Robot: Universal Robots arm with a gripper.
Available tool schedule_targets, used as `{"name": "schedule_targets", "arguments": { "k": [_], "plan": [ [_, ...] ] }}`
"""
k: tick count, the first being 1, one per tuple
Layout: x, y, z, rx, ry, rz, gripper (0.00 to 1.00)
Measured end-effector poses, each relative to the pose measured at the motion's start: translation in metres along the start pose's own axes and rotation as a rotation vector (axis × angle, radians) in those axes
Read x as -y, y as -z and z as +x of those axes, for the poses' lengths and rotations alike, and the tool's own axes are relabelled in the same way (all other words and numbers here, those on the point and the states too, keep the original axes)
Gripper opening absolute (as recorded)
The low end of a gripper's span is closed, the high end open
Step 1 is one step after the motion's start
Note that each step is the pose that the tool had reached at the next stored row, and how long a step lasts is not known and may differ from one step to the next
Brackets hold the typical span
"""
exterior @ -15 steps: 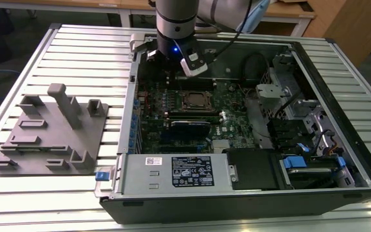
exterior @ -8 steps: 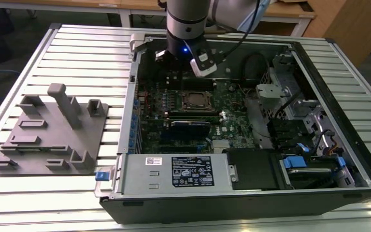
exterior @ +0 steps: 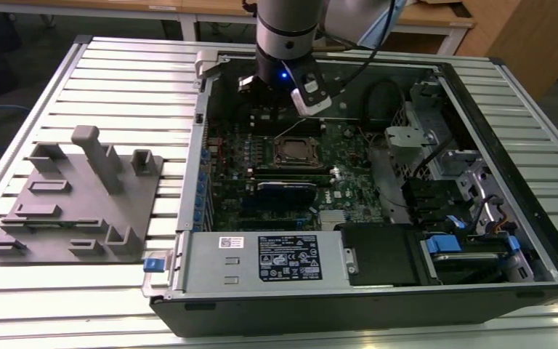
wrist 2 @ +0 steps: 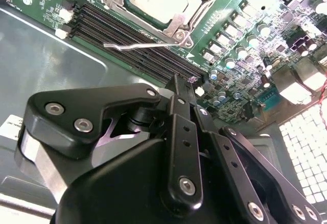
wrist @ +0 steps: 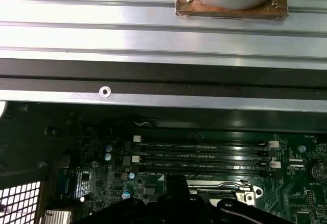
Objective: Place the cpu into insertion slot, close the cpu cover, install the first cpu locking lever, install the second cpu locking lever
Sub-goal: 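Install the first cpu locking lever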
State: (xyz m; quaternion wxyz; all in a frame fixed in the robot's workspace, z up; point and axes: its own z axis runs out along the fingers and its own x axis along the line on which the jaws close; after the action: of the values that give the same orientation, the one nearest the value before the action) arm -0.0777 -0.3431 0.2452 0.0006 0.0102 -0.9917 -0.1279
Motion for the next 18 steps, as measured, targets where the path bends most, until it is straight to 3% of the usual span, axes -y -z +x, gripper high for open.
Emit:
{"name": "schedule_targets", "arguments": {
  "k": [18],
  "plan": [
    [0.0009,-0.0035,-0.0001,0.0021,0.001,-0.0003,0.10]
  ]
}}
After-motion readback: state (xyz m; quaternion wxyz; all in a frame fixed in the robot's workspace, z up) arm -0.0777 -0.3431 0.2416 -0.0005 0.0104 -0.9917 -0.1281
